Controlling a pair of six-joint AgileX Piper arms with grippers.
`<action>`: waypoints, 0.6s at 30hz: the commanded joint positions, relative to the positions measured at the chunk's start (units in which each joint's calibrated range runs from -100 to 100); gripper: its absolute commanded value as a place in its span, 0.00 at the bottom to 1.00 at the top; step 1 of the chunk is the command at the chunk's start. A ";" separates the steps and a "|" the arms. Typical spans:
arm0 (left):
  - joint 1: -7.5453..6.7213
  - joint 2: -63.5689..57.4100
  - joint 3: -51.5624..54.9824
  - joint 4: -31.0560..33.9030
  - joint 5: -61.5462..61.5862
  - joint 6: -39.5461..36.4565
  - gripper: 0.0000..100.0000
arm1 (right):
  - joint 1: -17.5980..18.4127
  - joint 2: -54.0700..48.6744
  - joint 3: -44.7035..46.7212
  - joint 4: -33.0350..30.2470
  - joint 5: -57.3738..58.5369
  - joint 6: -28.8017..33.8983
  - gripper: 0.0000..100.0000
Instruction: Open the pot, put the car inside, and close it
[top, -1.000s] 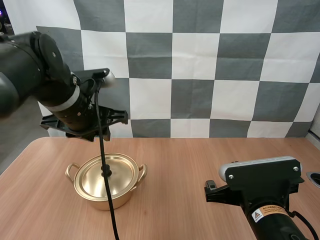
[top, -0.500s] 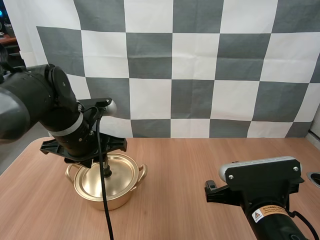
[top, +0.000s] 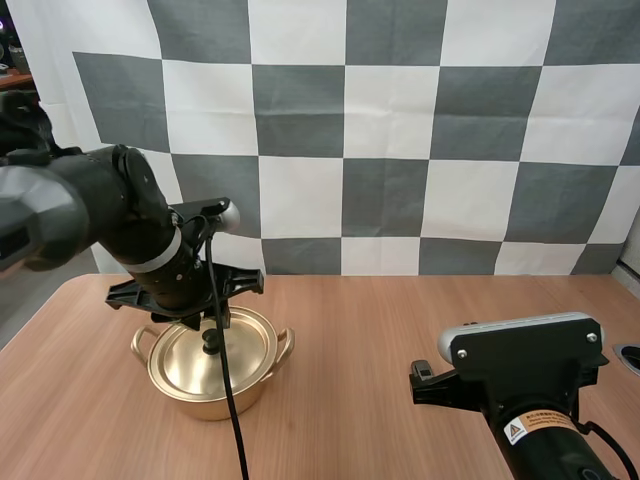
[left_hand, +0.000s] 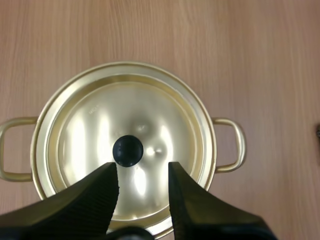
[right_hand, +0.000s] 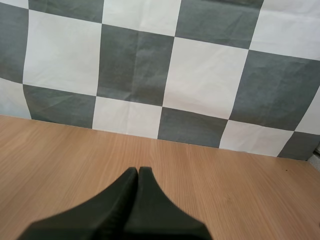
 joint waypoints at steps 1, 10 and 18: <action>0.03 3.16 0.10 0.19 0.10 0.08 0.56 | -0.06 0.00 0.00 0.01 0.05 -0.06 0.00; 0.03 4.97 0.10 2.76 -5.97 0.08 0.55 | -0.06 0.00 0.00 0.01 0.05 -0.06 0.00; 0.03 5.09 0.10 3.46 -6.88 0.08 0.66 | -0.06 0.00 0.00 0.26 0.05 -0.06 0.00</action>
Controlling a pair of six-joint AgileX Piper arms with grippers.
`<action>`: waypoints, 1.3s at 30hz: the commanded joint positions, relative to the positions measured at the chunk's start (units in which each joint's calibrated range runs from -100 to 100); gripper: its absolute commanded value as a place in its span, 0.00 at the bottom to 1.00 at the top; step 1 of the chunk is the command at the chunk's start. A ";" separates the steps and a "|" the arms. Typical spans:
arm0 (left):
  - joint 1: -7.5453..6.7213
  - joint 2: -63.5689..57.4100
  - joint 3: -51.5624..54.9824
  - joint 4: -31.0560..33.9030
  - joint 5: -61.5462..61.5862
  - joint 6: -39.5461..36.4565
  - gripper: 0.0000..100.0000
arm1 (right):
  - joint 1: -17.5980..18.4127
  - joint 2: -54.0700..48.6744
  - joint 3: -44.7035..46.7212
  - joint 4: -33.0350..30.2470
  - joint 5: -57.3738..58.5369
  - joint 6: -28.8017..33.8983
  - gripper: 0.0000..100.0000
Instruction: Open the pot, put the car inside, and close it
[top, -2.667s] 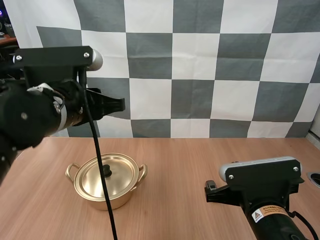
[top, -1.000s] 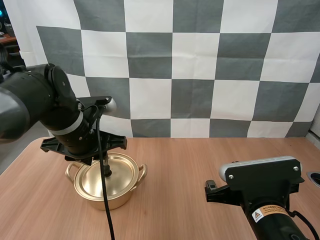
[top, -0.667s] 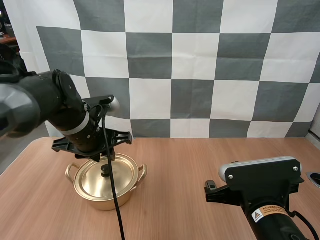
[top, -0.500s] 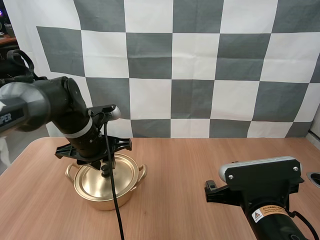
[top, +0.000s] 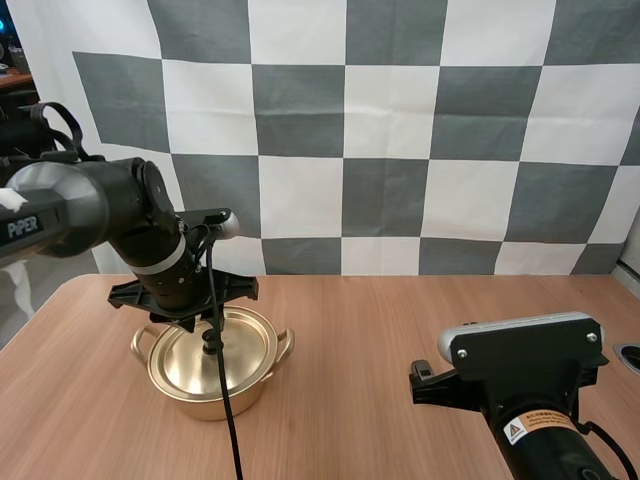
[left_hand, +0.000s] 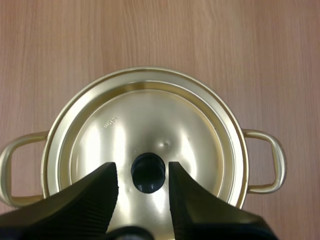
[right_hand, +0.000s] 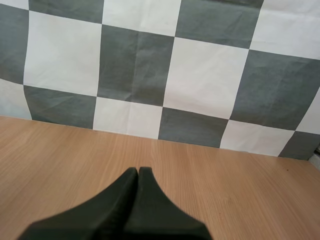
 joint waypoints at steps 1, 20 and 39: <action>0.03 0.00 0.01 0.05 0.69 0.99 0.75 | -0.06 0.00 0.00 -0.01 0.05 -0.06 0.00; 0.03 0.23 0.13 -4.44 -1.36 6.19 1.00 | -0.06 0.00 0.00 -0.01 0.24 -0.06 0.00; 0.03 7.91 0.13 -3.75 -1.06 5.99 1.00 | -0.06 0.00 0.00 -0.23 0.43 -0.06 0.00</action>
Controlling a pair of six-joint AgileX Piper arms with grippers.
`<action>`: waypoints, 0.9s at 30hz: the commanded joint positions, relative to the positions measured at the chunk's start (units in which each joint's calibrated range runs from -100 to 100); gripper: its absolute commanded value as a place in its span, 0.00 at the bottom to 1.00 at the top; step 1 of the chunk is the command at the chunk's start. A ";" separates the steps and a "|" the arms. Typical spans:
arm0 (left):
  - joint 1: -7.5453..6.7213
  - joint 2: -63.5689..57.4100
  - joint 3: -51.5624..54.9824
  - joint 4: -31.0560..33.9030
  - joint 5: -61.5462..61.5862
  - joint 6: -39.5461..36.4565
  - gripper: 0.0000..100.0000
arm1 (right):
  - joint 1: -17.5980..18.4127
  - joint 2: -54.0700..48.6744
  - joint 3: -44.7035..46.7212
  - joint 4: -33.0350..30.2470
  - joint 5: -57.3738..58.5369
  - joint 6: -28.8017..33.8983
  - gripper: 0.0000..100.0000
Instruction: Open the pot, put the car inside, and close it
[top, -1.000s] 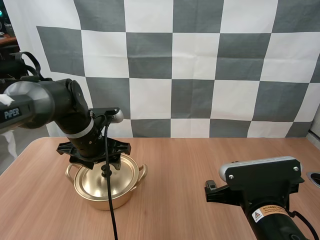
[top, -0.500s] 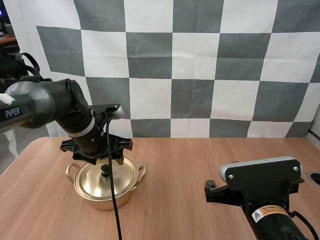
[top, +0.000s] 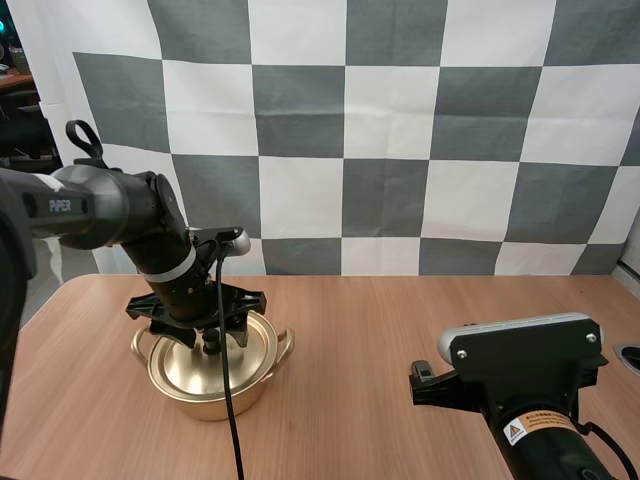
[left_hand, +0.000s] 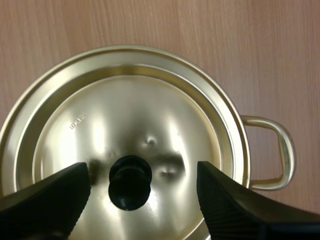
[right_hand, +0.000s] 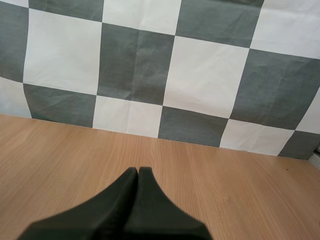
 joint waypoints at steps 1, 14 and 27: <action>0.03 0.05 0.05 0.02 -0.69 -0.05 1.00 | -0.06 0.00 0.00 -0.05 0.08 -0.06 0.00; 0.03 0.86 0.05 0.02 -4.61 0.34 1.00 | -0.06 0.00 0.00 -0.05 0.08 -0.06 0.00; 0.03 3.42 0.05 0.02 -3.41 0.34 1.00 | -0.06 0.00 0.00 -0.05 0.08 -0.06 0.00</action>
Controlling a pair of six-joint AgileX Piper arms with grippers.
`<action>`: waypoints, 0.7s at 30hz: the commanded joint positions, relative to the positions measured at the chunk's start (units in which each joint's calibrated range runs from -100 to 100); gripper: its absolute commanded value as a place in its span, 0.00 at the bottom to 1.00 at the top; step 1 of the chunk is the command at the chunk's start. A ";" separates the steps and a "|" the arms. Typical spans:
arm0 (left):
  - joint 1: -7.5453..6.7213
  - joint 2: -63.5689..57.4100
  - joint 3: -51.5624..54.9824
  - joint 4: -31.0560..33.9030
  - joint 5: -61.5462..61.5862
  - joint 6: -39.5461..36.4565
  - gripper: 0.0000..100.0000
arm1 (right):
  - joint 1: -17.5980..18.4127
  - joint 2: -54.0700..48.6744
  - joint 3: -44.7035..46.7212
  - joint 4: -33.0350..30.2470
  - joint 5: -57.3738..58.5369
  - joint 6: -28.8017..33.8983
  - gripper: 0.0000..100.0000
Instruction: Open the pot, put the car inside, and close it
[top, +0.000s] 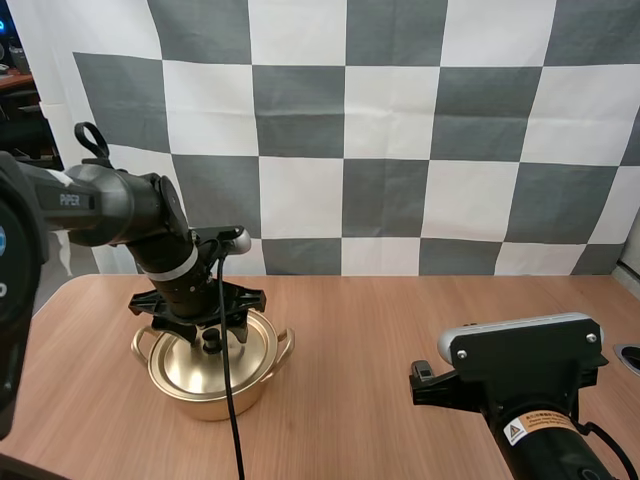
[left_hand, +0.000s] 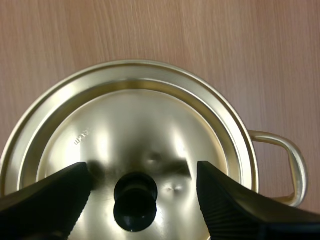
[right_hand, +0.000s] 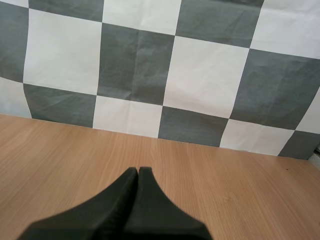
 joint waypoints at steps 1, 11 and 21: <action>0.03 0.10 0.05 0.02 0.42 0.00 1.00 | -0.06 0.00 0.00 -0.05 0.08 -0.06 0.00; 0.03 0.10 0.05 0.14 7.85 -0.38 0.00 | -0.06 0.00 0.00 -0.05 0.08 -0.06 0.00; 0.03 0.10 0.05 0.46 7.46 -0.38 0.00 | -0.06 0.00 0.00 -0.05 0.08 -0.06 0.00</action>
